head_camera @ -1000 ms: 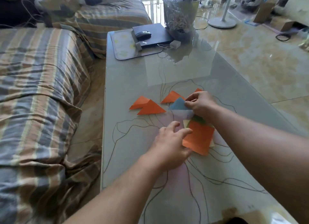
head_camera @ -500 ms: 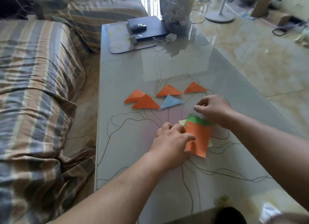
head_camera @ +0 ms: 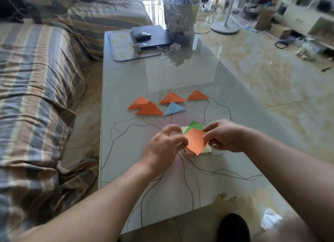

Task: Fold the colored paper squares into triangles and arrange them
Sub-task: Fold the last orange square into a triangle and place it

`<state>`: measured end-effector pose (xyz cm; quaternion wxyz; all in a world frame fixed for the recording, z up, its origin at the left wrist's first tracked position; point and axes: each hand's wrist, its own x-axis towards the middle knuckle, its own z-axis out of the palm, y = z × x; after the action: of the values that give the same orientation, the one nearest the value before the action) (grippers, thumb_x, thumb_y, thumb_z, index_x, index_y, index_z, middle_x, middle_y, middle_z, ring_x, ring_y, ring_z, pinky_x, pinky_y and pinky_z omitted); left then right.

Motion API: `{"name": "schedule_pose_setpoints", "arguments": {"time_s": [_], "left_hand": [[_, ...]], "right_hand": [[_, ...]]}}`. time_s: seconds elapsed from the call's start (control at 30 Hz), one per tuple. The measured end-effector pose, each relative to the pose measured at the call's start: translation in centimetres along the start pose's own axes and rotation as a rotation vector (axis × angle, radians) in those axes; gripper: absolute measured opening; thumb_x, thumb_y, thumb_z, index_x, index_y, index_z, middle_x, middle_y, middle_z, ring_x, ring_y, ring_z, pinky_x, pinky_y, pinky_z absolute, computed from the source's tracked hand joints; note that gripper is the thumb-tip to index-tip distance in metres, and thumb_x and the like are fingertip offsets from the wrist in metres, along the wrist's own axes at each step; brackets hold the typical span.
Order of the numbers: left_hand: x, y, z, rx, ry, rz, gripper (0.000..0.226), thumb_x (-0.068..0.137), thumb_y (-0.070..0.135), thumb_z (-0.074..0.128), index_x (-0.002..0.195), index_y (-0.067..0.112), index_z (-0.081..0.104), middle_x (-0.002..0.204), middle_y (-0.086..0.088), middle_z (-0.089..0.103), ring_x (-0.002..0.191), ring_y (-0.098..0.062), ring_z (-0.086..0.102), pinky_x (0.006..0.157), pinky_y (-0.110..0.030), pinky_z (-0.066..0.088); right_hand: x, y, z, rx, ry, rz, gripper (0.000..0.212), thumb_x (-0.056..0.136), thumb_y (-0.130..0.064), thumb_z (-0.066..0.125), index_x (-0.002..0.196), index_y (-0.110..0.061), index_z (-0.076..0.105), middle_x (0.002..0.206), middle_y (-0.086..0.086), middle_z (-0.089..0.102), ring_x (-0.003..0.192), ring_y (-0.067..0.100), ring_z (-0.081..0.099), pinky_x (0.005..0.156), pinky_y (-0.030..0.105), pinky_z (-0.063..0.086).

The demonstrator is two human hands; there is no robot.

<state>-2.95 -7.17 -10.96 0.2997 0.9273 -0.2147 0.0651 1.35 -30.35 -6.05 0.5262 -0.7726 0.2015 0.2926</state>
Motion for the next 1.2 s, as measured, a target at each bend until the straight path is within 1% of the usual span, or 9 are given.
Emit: {"name": "schedule_pose_setpoints", "arguments": {"time_s": [0.1, 0.17, 0.23, 0.37, 0.43, 0.6, 0.77, 1.0, 1.2], "left_hand": [[-0.5, 1.3, -2.9, -0.536, -0.001, -0.275, 0.013, 0.1, 0.031, 0.066, 0.093, 0.035, 0.077, 0.125, -0.007, 0.059, 0.101, -0.019, 0.064, 0.092, -0.036, 0.055], [-0.8, 2.7, -5.1, -1.025, -0.014, -0.48, 0.022, 0.099, 0.042, 0.06, 0.091, 0.03, 0.076, 0.104, -0.017, 0.06, 0.093, -0.029, 0.062, 0.091, -0.046, 0.058], [-1.3, 3.6, -7.0, -1.255, -0.046, -0.606, 0.022, 0.091, 0.041, 0.062, 0.093, 0.021, 0.071, 0.097, -0.012, 0.064, 0.086, -0.03, 0.065, 0.083, -0.042, 0.062], [-2.5, 4.3, -9.6, -1.231, -0.063, -0.641, 0.018, 0.091, 0.002, 0.071, 0.1, 0.014, 0.063, 0.098, -0.012, 0.065, 0.078, -0.024, 0.068, 0.067, -0.033, 0.059], [-2.8, 4.3, -10.2, -1.196, -0.043, -0.678, 0.021, 0.092, -0.004, 0.069, 0.103, 0.013, 0.065, 0.098, -0.016, 0.064, 0.074, -0.024, 0.067, 0.063, -0.032, 0.058], [-3.4, 3.8, -11.1, -1.2, -0.006, -0.756, 0.022, 0.095, 0.001, 0.067, 0.112, 0.015, 0.068, 0.096, -0.017, 0.066, 0.073, -0.023, 0.068, 0.061, -0.031, 0.057], [-3.6, 2.8, -11.4, -1.211, 0.082, -0.811, 0.021, 0.096, 0.001, 0.066, 0.111, 0.015, 0.067, 0.087, -0.015, 0.068, 0.065, -0.02, 0.069, 0.053, -0.028, 0.055], [-3.5, 2.4, -10.5, -1.194, 0.091, -0.832, 0.016, 0.095, 0.0, 0.066, 0.106, 0.012, 0.068, 0.091, -0.02, 0.073, 0.069, -0.025, 0.069, 0.055, -0.029, 0.057], [-3.3, 3.2, -10.4, -1.135, 0.084, -0.811, 0.034, 0.093, 0.0, 0.07, 0.118, 0.022, 0.065, 0.108, -0.022, 0.074, 0.082, -0.031, 0.074, 0.067, -0.037, 0.06]], "right_hand": [[-2.4, -0.7, 0.1, 0.264, -0.088, 0.004, 0.023, 0.091, 0.011, 0.063, 0.11, 0.003, 0.073, 0.101, 0.022, 0.068, 0.074, 0.022, 0.068, 0.061, 0.027, 0.058], [-4.1, -1.2, 0.8, 0.45, -0.13, -0.027, 0.022, 0.094, 0.012, 0.055, 0.104, 0.007, 0.073, 0.095, 0.021, 0.067, 0.077, 0.024, 0.069, 0.066, 0.029, 0.063], [-5.6, -1.5, 1.9, 0.566, -0.179, -0.067, 0.023, 0.093, 0.014, 0.051, 0.099, 0.006, 0.072, 0.088, 0.019, 0.066, 0.073, 0.023, 0.067, 0.068, 0.03, 0.063], [-8.4, -1.3, 4.6, 0.624, -0.28, -0.111, 0.024, 0.095, 0.012, 0.055, 0.112, 0.006, 0.069, 0.092, 0.02, 0.068, 0.075, 0.025, 0.067, 0.066, 0.029, 0.062], [-9.2, -0.8, 5.6, 0.623, -0.285, -0.128, 0.028, 0.094, 0.011, 0.059, 0.12, 0.002, 0.066, 0.095, 0.021, 0.069, 0.076, 0.026, 0.069, 0.066, 0.029, 0.062], [-9.4, -0.5, 7.0, 0.41, -0.134, -0.198, 0.033, 0.092, 0.004, 0.07, 0.12, -0.012, 0.066, 0.079, 0.012, 0.07, 0.066, 0.024, 0.063, 0.061, 0.029, 0.054], [-9.8, -1.9, 7.5, 0.192, -0.16, -0.364, 0.038, 0.092, -0.003, 0.072, 0.121, -0.026, 0.066, 0.08, 0.003, 0.072, 0.072, 0.021, 0.066, 0.073, 0.034, 0.051], [-9.9, -2.0, 7.4, 0.197, -0.214, -0.378, 0.018, 0.093, -0.008, 0.074, 0.105, -0.02, 0.076, 0.085, 0.002, 0.073, 0.076, 0.022, 0.07, 0.078, 0.038, 0.055], [-10.0, -2.3, 7.6, 0.185, -0.134, -0.422, 0.029, 0.093, -0.008, 0.073, 0.113, -0.028, 0.071, 0.103, 0.006, 0.074, 0.076, 0.021, 0.071, 0.077, 0.034, 0.058]]}}
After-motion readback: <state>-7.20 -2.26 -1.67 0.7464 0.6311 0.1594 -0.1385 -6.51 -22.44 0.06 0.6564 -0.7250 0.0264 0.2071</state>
